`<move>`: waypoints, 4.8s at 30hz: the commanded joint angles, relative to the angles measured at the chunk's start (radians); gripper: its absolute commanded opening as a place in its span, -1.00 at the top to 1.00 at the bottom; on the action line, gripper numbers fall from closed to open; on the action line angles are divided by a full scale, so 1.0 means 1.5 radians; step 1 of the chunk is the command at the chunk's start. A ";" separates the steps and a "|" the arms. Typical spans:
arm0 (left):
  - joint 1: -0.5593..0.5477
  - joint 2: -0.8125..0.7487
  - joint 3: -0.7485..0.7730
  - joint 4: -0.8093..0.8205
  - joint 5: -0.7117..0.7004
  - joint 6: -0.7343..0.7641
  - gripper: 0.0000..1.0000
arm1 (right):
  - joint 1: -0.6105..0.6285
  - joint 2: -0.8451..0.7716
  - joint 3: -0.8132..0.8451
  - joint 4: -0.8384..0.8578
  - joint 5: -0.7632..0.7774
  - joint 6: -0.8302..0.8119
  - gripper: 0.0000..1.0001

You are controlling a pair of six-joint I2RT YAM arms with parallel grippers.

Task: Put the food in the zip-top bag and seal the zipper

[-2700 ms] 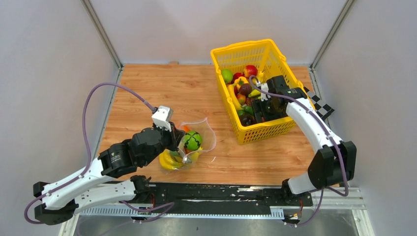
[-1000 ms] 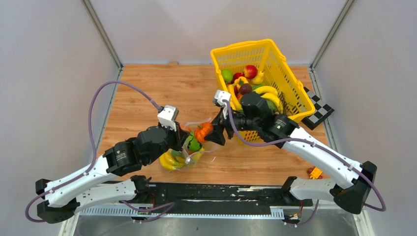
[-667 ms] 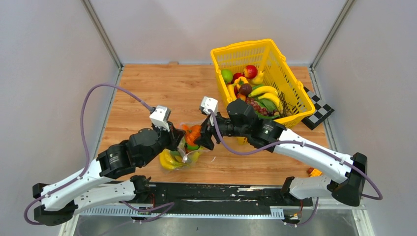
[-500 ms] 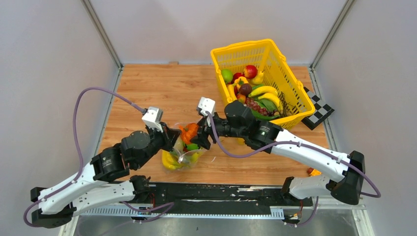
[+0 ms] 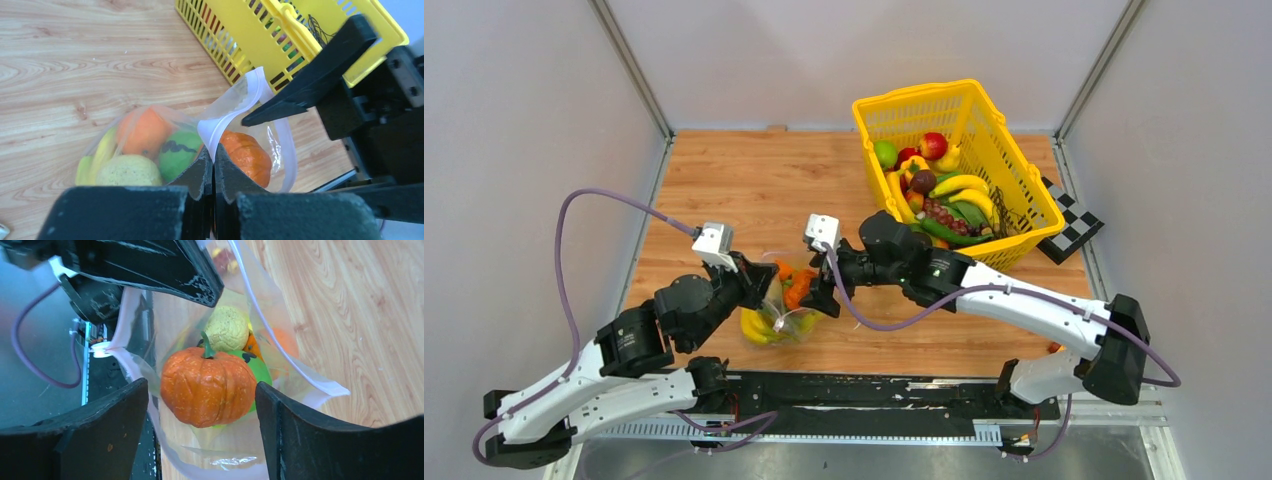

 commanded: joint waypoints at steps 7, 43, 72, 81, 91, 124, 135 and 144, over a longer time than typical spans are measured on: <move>0.000 -0.025 0.004 0.036 -0.047 -0.017 0.94 | 0.003 -0.158 -0.025 0.065 -0.006 0.006 -0.48; 0.000 0.100 0.253 -0.337 -0.106 0.068 0.89 | 0.013 -0.002 0.169 -0.065 0.161 0.264 1.00; 0.001 0.108 0.195 -0.175 -0.036 0.087 0.99 | -0.085 -0.181 0.078 -0.102 0.225 0.121 -0.31; 0.001 0.117 0.170 -0.133 -0.005 0.086 0.99 | -0.414 -0.141 0.053 -0.134 0.253 0.154 -0.45; 0.000 0.164 0.161 -0.095 0.029 0.084 0.99 | -0.564 0.151 0.178 -0.097 0.095 0.209 -0.75; 0.001 0.154 0.125 -0.067 0.044 0.073 0.98 | -0.555 0.103 0.145 -0.107 0.095 0.226 0.59; 0.001 0.143 0.103 -0.046 0.064 0.064 0.97 | -0.560 -0.116 -0.027 0.025 -0.126 0.297 0.59; 0.000 0.156 0.105 -0.018 0.078 0.060 0.97 | -0.373 -0.244 -0.078 0.032 -0.207 0.247 0.56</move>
